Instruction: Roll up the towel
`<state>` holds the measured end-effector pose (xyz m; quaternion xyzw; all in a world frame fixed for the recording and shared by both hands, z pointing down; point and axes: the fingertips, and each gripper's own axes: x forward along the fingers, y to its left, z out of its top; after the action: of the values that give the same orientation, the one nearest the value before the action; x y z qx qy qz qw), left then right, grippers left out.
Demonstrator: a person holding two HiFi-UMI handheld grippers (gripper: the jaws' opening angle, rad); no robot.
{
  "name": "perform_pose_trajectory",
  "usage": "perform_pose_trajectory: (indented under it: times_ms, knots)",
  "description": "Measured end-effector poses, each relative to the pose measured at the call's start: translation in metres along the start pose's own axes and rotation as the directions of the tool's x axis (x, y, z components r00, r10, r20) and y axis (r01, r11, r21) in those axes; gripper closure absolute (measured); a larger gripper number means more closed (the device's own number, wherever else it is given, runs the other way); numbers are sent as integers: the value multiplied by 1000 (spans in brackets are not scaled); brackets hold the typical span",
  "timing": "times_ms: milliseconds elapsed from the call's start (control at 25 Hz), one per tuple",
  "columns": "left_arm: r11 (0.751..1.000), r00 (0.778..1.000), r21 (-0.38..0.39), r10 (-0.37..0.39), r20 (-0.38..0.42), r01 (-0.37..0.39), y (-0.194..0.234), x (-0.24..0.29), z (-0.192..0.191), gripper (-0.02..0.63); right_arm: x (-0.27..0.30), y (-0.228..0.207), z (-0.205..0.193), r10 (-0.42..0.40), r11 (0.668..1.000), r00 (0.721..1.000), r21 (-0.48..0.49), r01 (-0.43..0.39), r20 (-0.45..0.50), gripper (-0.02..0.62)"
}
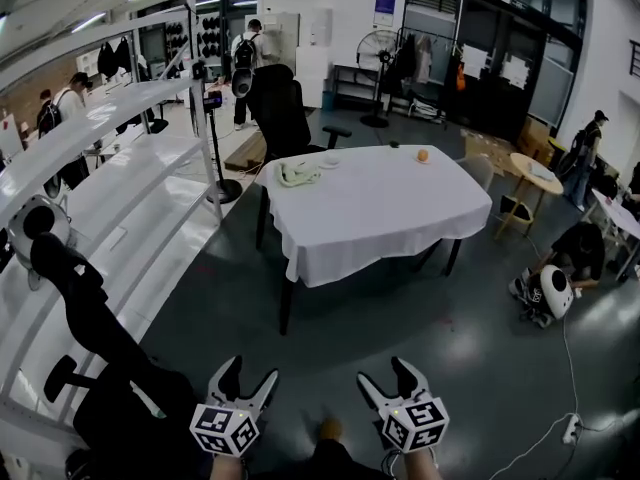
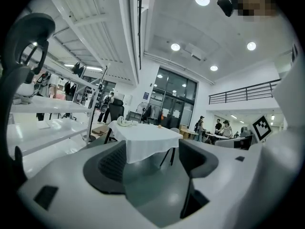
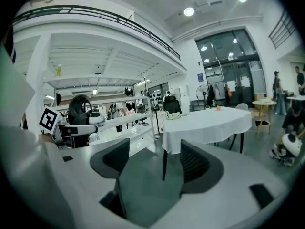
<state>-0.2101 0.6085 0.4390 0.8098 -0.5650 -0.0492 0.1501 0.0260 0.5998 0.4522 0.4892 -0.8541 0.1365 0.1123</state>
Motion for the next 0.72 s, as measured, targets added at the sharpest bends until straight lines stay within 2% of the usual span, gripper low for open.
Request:
perform_pose_trajectory:
  times_ms: [280, 440, 720]
  knots:
    - [999, 999, 0, 41, 16, -41, 9, 79, 15, 247, 63, -58, 32, 28, 999, 1000, -18, -29, -10, 258]
    - [997, 997, -8, 73, 8, -73, 14, 111, 16, 247, 87, -88, 42, 38, 999, 999, -12, -38, -18, 255]
    - [994, 994, 2, 107, 39, -107, 19, 158, 22, 247, 125, -126, 60, 71, 997, 998, -25, -71, -1, 253]
